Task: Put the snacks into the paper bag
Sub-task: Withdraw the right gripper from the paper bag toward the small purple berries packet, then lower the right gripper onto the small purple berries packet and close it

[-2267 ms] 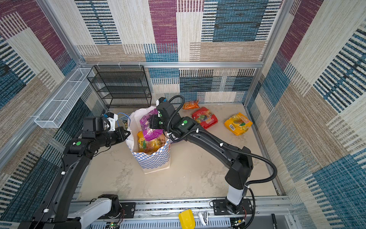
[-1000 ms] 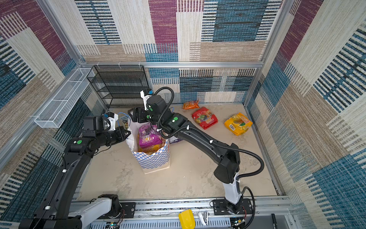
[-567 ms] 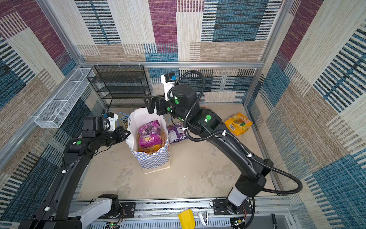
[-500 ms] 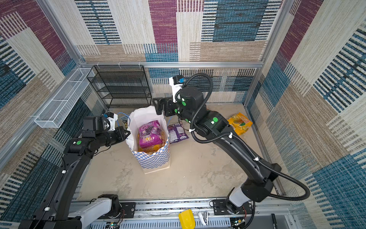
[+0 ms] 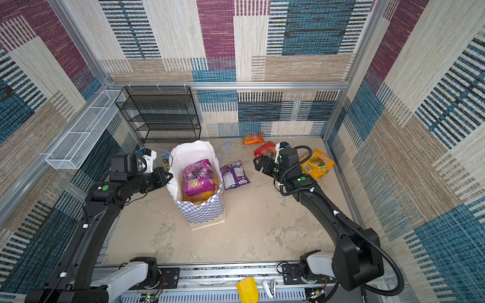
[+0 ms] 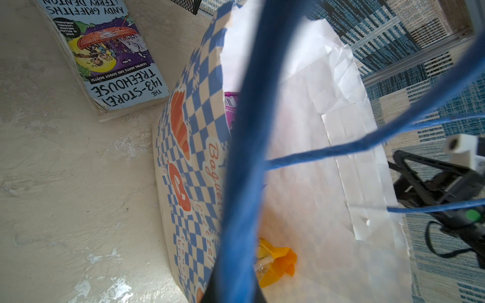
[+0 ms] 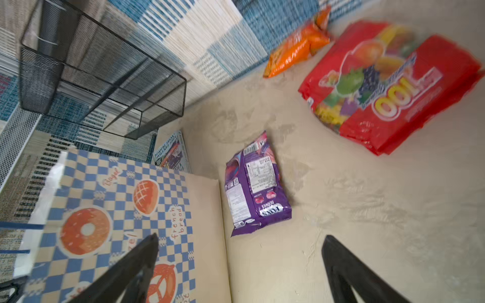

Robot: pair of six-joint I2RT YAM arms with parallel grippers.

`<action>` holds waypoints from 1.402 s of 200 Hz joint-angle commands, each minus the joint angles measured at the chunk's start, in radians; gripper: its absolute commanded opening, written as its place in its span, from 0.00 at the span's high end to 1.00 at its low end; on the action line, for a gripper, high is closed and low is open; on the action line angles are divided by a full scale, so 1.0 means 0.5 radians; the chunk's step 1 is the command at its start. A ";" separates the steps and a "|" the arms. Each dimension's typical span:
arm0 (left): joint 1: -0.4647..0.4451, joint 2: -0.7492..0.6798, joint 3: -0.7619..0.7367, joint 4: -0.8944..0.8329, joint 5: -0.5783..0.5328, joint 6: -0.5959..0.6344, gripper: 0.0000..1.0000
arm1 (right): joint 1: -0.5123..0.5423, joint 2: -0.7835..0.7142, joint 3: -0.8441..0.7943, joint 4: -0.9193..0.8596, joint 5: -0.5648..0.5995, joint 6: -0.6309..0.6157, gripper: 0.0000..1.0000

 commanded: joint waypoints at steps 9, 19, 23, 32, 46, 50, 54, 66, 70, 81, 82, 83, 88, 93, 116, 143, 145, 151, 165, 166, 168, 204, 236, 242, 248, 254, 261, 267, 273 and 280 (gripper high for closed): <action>0.002 -0.001 0.004 0.121 0.036 -0.005 1.00 | -0.015 0.209 -0.087 0.437 -0.279 0.062 0.02; 0.002 -0.001 0.004 0.121 0.040 -0.005 1.00 | -0.012 0.291 -0.111 0.487 -0.266 0.066 0.01; 0.002 0.000 0.002 0.122 0.040 -0.005 1.00 | -0.012 0.321 -0.123 0.508 -0.267 0.072 0.01; 0.001 -0.001 0.002 0.123 0.046 -0.005 1.00 | -0.015 0.389 -0.152 0.579 -0.287 0.083 0.01; 0.002 -0.003 0.002 0.126 0.046 -0.002 1.00 | -0.019 0.502 -0.175 0.679 -0.340 0.105 0.01; 0.002 -0.006 0.000 0.127 0.044 -0.002 1.00 | -0.018 0.543 -0.168 0.700 -0.361 0.108 0.01; 0.002 -0.005 -0.001 0.128 0.041 -0.002 1.00 | -0.019 0.575 -0.164 0.721 -0.384 0.108 0.01; 0.002 -0.001 0.000 0.126 0.046 -0.002 1.00 | -0.018 0.682 -0.146 0.783 -0.447 0.114 0.02; 0.002 -0.001 0.001 0.129 0.048 -0.002 1.00 | -0.018 0.710 -0.139 0.790 -0.454 0.114 0.02; 0.001 0.006 -0.001 0.128 0.050 -0.002 1.00 | -0.018 0.766 -0.127 0.828 -0.466 0.117 0.03; 0.002 0.007 0.000 0.128 0.050 -0.002 1.00 | -0.019 0.770 -0.127 0.833 -0.466 0.116 0.03; 0.002 0.008 0.001 0.128 0.050 -0.002 1.00 | -0.020 0.774 -0.127 0.835 -0.465 0.118 0.03; 0.002 0.010 -0.001 0.128 0.050 -0.002 1.00 | -0.019 0.791 -0.124 0.848 -0.460 0.120 0.03; 0.002 0.013 -0.001 0.131 0.049 -0.002 1.00 | -0.018 0.807 -0.121 0.855 -0.451 0.127 0.03; 0.002 0.020 -0.001 0.128 0.060 -0.002 1.00 | -0.019 0.886 -0.126 0.953 -0.491 0.187 0.03; 0.005 0.007 0.001 0.131 0.052 -0.002 1.00 | -0.019 0.995 -0.106 0.996 -0.502 0.236 0.04; 0.005 0.003 -0.001 0.131 0.051 -0.002 1.00 | -0.018 1.000 -0.105 0.997 -0.498 0.237 0.04; 0.005 -0.001 -0.001 0.133 0.049 -0.004 1.00 | -0.015 1.013 -0.102 1.005 -0.491 0.237 0.04; 0.005 0.001 -0.001 0.137 0.079 -0.008 1.00 | -0.016 1.040 -0.100 1.031 -0.477 0.228 0.04; 0.005 0.002 -0.001 0.139 0.081 -0.008 1.00 | -0.016 1.041 -0.098 1.031 -0.476 0.225 0.04; 0.005 0.000 -0.001 0.138 0.084 -0.008 1.00 | -0.015 1.048 -0.095 1.031 -0.474 0.224 0.04; 0.005 0.000 -0.007 0.140 0.060 0.005 1.00 | -0.003 1.143 -0.070 1.109 -0.572 0.247 0.06; 0.007 0.000 0.003 0.135 0.103 -0.006 1.00 | 0.031 1.192 -0.036 1.124 -0.586 0.225 0.06; 0.004 -0.009 -0.001 0.144 0.100 -0.005 1.00 | 0.035 1.201 -0.033 1.130 -0.589 0.224 0.05; 0.008 -0.017 -0.005 0.148 0.086 -0.005 1.00 | 0.040 1.207 -0.035 1.141 -0.592 0.224 0.05; 0.005 -0.022 -0.007 0.144 0.075 -0.005 1.00 | 0.048 1.211 -0.032 1.150 -0.587 0.220 0.05; 0.006 -0.027 -0.003 0.141 0.072 -0.003 1.00 | 0.057 1.223 -0.024 1.142 -0.580 0.212 0.05; 0.006 -0.028 -0.001 0.141 0.083 -0.005 1.00 | 0.064 1.236 -0.014 1.141 -0.580 0.206 0.05; 0.007 -0.032 -0.001 0.143 0.095 -0.006 1.00 | 0.068 1.252 -0.003 1.141 -0.587 0.208 0.05; 0.005 -0.038 -0.006 0.151 0.090 -0.006 1.00 | 0.071 1.269 0.005 1.144 -0.599 0.211 0.05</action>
